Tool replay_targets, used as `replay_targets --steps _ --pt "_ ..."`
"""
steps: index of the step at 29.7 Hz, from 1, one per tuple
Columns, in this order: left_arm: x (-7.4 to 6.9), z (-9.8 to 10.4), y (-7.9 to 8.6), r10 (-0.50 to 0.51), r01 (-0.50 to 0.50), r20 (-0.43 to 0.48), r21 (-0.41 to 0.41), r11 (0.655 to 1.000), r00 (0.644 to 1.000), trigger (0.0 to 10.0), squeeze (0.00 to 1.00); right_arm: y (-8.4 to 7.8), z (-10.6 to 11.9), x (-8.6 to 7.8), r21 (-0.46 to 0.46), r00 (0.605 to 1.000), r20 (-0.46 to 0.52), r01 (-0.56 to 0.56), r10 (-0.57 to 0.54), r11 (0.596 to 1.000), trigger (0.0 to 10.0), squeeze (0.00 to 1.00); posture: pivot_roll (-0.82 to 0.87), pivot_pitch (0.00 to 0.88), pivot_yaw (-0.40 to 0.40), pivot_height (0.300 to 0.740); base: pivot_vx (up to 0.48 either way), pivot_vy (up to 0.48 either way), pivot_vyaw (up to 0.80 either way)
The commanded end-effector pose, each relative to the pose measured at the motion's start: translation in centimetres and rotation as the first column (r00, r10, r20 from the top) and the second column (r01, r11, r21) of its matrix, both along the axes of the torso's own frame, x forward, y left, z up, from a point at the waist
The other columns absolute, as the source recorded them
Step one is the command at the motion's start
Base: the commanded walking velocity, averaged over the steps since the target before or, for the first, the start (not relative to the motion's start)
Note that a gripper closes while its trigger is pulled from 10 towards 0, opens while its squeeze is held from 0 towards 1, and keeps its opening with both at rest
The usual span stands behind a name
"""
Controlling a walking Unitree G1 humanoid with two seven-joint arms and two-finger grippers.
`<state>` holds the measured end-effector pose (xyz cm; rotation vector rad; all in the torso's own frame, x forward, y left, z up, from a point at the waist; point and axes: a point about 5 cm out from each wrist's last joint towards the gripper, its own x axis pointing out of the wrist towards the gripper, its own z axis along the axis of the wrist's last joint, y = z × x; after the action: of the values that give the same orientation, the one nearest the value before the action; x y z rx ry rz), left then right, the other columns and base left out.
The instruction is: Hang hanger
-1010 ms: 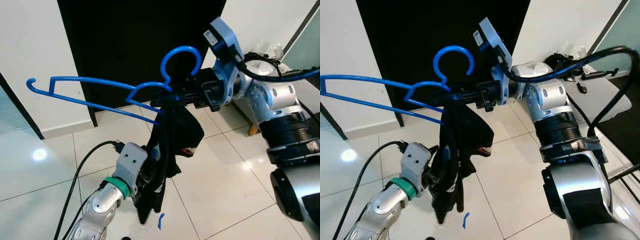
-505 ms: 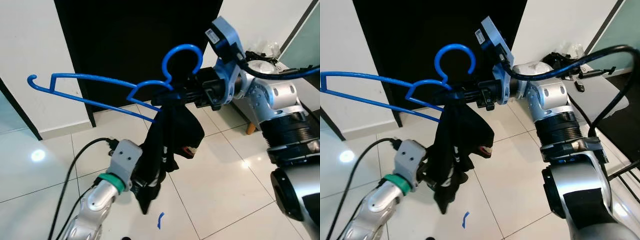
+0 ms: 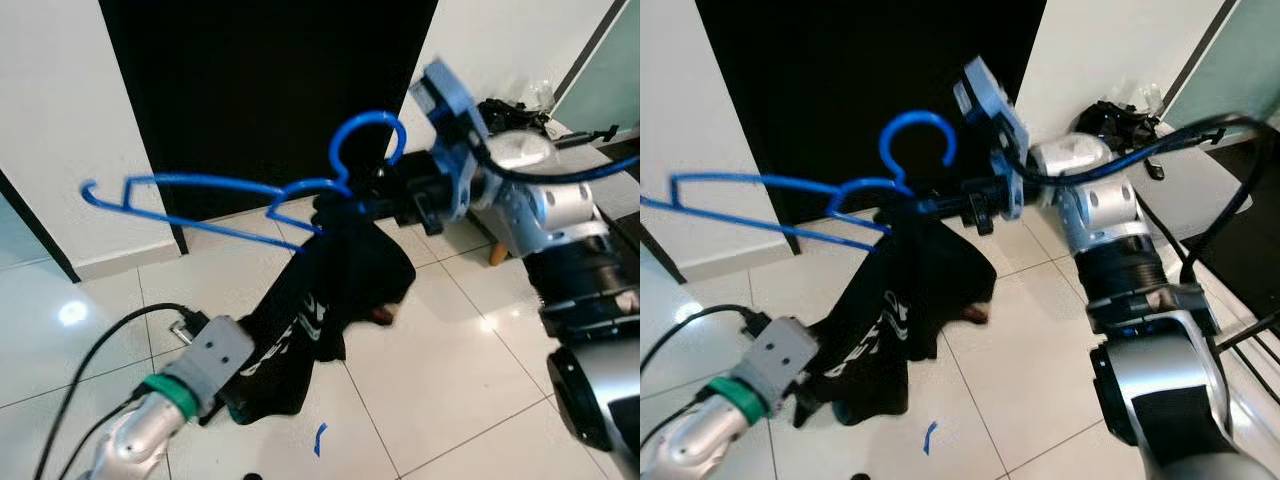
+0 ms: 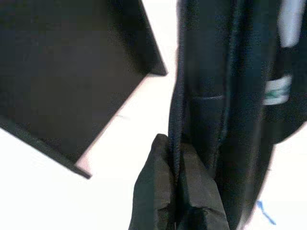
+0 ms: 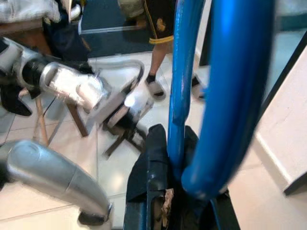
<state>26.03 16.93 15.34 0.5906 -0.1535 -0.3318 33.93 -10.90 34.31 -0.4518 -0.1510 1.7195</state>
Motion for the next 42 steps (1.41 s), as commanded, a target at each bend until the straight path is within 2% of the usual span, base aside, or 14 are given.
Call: replay_targets --steps 1,2,5,7,18,22,27,30,31,32,34,35,37,42 --pt "-0.1 -0.4 1.2 0.061 -0.06 -0.002 0.074 0.995 0.998 10.0 0.0 -0.6 -0.8 -0.7 -0.059 0.999 0.029 -0.011 0.012 0.998 10.0 0.0 -0.03 0.205 0.001 0.74 0.0 0.0 0.0" --pt "-0.1 -0.4 1.2 0.061 -0.06 -0.002 0.074 0.995 0.998 10.0 0.0 -0.6 -0.8 -0.7 -0.059 0.999 0.029 -0.011 0.012 0.998 10.0 0.0 -0.03 0.205 0.001 0.74 0.0 0.0 0.0" --pt "0.0 0.0 2.9 0.124 -0.128 0.032 0.176 0.976 0.992 10.0 0.0 -2.2 -5.7 -1.7 -0.234 1.0 -0.015 0.001 -0.005 0.972 10.0 0.0 -0.03 0.214 0.011 0.74 0.0 0.0 0.0" --pt "-0.2 0.0 3.2 0.114 -0.118 0.032 0.205 0.972 0.993 10.0 0.0 -2.7 -7.2 -2.1 -0.27 0.999 -0.043 -0.005 -0.007 0.963 10.0 0.0 -0.04 0.217 0.019 0.74 0.0 0.0 0.0" --pt "-0.4 -0.2 3.0 0.063 -0.068 0.028 0.274 0.959 0.998 10.0 0.0 -3.3 -9.2 -2.8 -0.336 0.999 -0.041 -0.008 -0.006 0.942 10.0 0.0 -0.04 0.224 0.037 0.74 0.0 0.0 0.0" --pt "-0.7 -0.3 2.7 0.0 0.002 -0.006 0.289 0.957 1.0 10.0 0.0 -4.2 -9.9 -2.5 -0.392 0.999 0.03 0.043 -0.034 0.919 10.0 0.0 -0.04 0.226 0.043 0.74 0.0 0.0 0.0" --pt "-0.9 -0.4 2.6 -0.022 0.029 -0.027 0.302 0.953 0.999 10.0 0.0 -4.5 -10.0 -2.4 -0.416 0.997 0.064 0.062 -0.039 0.907 10.0 0.0 -0.04 0.226 0.042 0.74 0.0 0.0 0.0" --pt "-1.6 -1.2 2.9 -0.093 0.13 -0.116 0.375 0.918 0.989 10.0 0.0 -4.6 -10.0 -2.0 -0.438 0.992 0.12 0.098 -0.049 0.894 10.0 0.0 -0.04 0.228 0.043 0.74 0.0 0.0 0.0" --pt "-1.6 -1.2 2.9 -0.093 0.13 -0.116 0.375 0.918 0.989 10.0 0.0 -4.6 -10.0 -2.0 -0.438 0.992 0.12 0.098 -0.049 0.894 10.0 0.0 -0.04 0.228 0.043 0.74 0.0 0.0 0.0" --pt "-2.0 -1.6 3.1 -0.12 0.178 -0.166 0.4 0.899 0.979 10.0 0.0 -4.6 -10.0 -1.9 -0.439 0.989 0.134 0.109 -0.055 0.892 10.0 0.0 -0.04 0.228 0.043 0.74 0.0 0.0 0.0" --pt "-2.0 -1.6 3.1 -0.12 0.178 -0.166 0.4 0.899 0.979 10.0 0.0 -4.6 -10.0 -1.9 -0.439 0.989 0.134 0.109 -0.055 0.892 10.0 0.0 -0.04 0.228 0.043 0.74 0.0 0.0 0.0" --pt "-2.4 -1.9 3.3 -0.143 0.223 -0.21 0.428 0.876 0.967 10.0 0.0 -4.6 -10.1 -1.9 -0.443 0.988 0.144 0.115 -0.056 0.889 10.0 0.0 -0.04 0.23 0.046 0.74 0.0 0.0 0.0" --pt "-2.7 -2.1 3.5 -0.158 0.256 -0.246 0.444 0.859 0.956 10.0 0.0 -4.6 -10.3 -1.9 -0.457 0.986 0.157 0.118 -0.051 0.882 10.0 0.0 -0.04 0.23 0.046 0.74 0.0 0.0 0.0" --pt "-2.4 -1.8 4.0 -0.153 0.266 -0.261 0.485 0.833 0.953 10.0 0.0 -4.4 -10.8 -2.1 -0.483 0.989 0.15 0.09 -0.019 0.871 10.0 0.0 -0.03 0.231 0.051 0.74 0.0 0.0 0.0"
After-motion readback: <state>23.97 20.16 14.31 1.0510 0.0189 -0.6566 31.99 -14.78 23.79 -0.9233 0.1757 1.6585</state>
